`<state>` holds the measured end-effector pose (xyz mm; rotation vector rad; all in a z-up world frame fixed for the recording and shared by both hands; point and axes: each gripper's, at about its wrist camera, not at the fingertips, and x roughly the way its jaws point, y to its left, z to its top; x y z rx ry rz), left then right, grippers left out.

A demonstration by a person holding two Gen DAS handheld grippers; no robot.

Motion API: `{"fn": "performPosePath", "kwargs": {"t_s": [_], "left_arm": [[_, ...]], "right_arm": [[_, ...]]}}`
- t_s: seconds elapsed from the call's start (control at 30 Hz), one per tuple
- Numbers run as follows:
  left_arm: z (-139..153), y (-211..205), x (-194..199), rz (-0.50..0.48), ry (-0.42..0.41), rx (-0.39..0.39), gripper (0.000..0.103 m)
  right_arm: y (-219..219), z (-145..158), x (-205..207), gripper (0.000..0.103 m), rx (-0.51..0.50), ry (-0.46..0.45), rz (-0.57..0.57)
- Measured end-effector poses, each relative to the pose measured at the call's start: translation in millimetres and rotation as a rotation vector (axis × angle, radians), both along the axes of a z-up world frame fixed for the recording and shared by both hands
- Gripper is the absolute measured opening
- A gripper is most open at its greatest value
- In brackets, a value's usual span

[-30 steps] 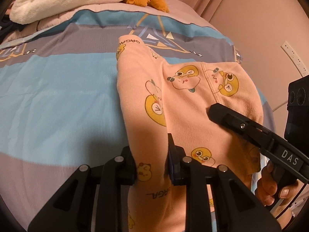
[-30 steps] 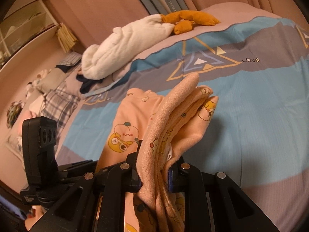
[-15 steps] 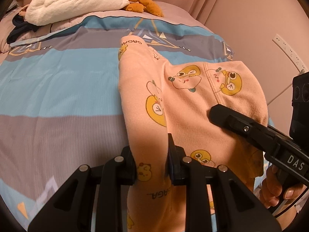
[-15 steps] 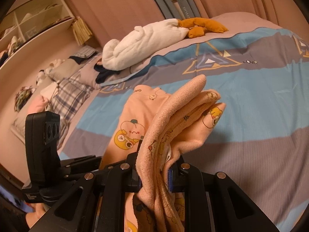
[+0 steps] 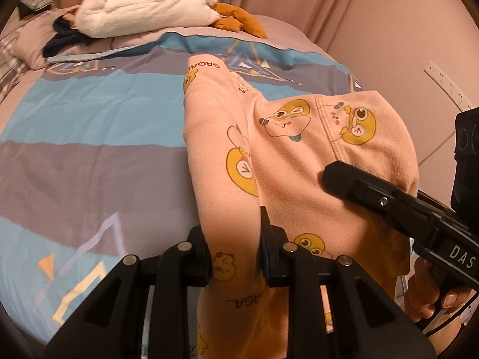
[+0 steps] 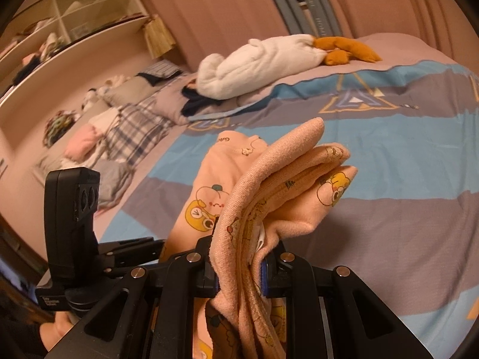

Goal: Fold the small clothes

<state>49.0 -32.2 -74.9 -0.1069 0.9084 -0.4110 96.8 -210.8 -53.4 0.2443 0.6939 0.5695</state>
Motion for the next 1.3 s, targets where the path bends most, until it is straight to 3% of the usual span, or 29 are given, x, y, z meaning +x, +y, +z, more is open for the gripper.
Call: {"fn": "performPosePath", "kwargs": {"t_s": [0.43,0.8,1.3], "left_arm": [[12,52,-34,0.164,-0.027,-0.007,0.024],[21,65,-52,0.191,-0.054,-0.032,0.024],[22,76,-45,0.182,-0.068,-0.059,0.024]], "right_arm": [[53,9,-10,0.021,0.016,-0.03,0.168],[70,19,-21,0.021,0.006,-0.053,0.196],[83,25,-24,0.021,-0.04,-0.08,0.183]]}}
